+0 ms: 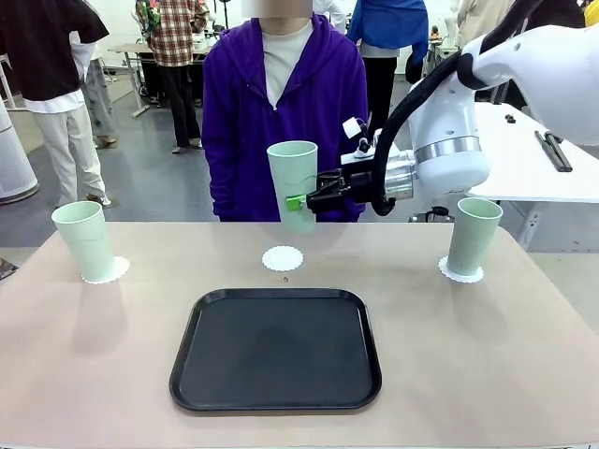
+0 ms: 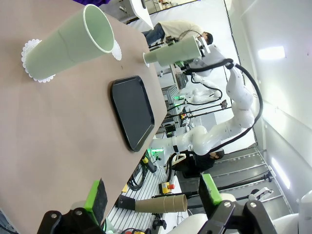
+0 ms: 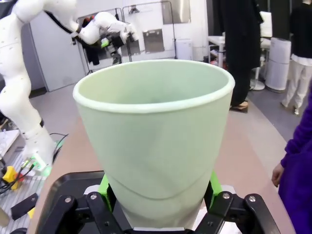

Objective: Place coasters on the table and set cups on them.
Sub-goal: Take one Reusable plastic cup from the Flat Tray and place it on a coaster set by the human.

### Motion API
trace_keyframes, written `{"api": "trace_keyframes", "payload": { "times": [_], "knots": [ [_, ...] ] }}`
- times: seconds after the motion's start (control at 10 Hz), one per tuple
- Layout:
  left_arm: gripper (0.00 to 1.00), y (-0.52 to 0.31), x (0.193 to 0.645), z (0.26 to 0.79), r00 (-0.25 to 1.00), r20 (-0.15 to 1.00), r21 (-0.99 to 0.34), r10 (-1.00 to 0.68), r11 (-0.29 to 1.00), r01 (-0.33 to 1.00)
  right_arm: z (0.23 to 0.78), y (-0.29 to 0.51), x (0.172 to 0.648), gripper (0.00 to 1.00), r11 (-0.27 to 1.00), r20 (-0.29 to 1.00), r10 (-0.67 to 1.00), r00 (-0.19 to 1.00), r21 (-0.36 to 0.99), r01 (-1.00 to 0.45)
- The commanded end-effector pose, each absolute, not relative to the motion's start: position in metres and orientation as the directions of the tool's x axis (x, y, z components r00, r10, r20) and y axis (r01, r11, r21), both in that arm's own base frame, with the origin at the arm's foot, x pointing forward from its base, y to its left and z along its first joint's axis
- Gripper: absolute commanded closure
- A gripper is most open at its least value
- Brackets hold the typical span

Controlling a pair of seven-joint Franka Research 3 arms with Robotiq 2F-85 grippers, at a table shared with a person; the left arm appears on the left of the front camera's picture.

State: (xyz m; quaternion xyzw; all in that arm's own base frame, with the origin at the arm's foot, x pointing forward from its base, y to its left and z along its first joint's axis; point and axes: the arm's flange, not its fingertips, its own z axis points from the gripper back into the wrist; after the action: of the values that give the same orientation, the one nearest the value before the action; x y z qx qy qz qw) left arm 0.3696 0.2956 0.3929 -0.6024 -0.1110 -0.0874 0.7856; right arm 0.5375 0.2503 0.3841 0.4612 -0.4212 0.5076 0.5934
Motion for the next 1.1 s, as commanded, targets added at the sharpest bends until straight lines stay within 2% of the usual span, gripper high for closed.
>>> {"api": "trace_keyframes", "payload": {
  "times": [0.0,0.4,1.0],
  "knots": [
    [0.00,0.295,0.369,0.395,0.961,0.276,-0.925,-0.003,0.270,0.267,0.369,0.257,0.588,0.16,0.039,0.985,0.122,0.119,0.115,-0.993],
    [0.00,0.295,0.369,0.395,0.961,0.276,-0.925,-0.003,0.270,0.267,0.336,0.269,0.628,0.16,-0.009,0.985,0.119,0.124,0.126,-0.992],
    [0.00,0.295,0.369,0.395,0.961,0.276,-0.925,-0.003,0.270,0.267,0.329,0.266,0.622,0.16,0.014,0.981,0.129,0.144,0.144,-0.990]
  ]
}}
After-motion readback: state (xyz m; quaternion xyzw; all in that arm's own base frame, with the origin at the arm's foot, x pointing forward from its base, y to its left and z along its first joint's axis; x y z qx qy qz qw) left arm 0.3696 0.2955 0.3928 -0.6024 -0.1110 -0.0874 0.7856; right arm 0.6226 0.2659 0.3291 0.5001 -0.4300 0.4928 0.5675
